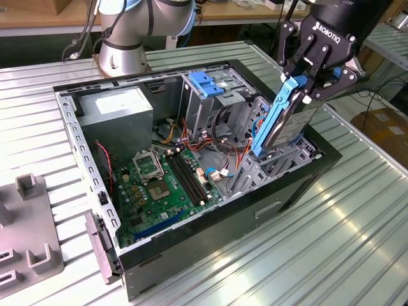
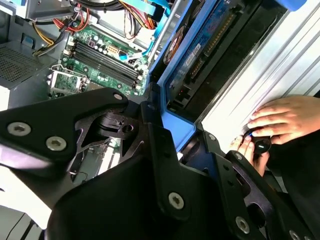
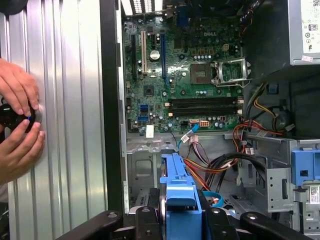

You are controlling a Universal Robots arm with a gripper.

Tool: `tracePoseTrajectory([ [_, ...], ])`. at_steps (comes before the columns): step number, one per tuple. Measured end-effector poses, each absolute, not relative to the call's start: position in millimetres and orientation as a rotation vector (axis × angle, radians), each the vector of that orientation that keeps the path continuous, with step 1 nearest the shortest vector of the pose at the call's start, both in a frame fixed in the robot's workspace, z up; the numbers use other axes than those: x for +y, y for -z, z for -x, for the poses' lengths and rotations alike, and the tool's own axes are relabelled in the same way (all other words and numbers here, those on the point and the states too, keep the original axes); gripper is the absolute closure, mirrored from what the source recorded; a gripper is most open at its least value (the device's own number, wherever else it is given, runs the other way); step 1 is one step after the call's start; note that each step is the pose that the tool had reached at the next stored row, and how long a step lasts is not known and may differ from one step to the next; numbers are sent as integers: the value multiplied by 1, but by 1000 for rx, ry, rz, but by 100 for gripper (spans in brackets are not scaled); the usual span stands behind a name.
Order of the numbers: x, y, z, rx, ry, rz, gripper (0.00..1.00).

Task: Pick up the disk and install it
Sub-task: 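Insert the disk into the insertion slot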

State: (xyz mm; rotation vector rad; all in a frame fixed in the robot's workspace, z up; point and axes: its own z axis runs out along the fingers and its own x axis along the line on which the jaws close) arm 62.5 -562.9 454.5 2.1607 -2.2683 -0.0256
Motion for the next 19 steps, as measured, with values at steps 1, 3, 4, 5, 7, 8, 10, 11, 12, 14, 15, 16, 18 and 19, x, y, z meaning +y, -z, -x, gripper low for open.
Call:
tracePoseTrajectory([
  [1, -563, -454, -62, -2268, 26, -2161, 63],
  [3, -563, -453, -62, -2268, 26, -2161, 63],
  [4, -564, -452, -62, -2268, 26, -2160, 63],
  [5, -564, -452, -63, -2268, 26, -2160, 63],
  [7, -564, -450, -62, -2268, 26, -2160, 63],
  [8, -564, -450, -62, -2268, 26, -2160, 63],
  [10, -564, -449, -63, -2267, 27, -2160, 63],
  [11, -564, -448, -63, -2267, 28, -2159, 63],
  [12, -564, -447, -63, -2267, 29, -2159, 63],
  [14, -564, -445, -63, -2266, 30, -2159, 63],
  [15, -564, -445, -63, -2266, 31, -2158, 63],
  [16, -564, -444, -63, -2265, 31, -2158, 63],
  [18, -564, -444, -63, -2265, 32, -2158, 63],
  [19, -564, -443, -63, -2265, 32, -2158, 63],
])
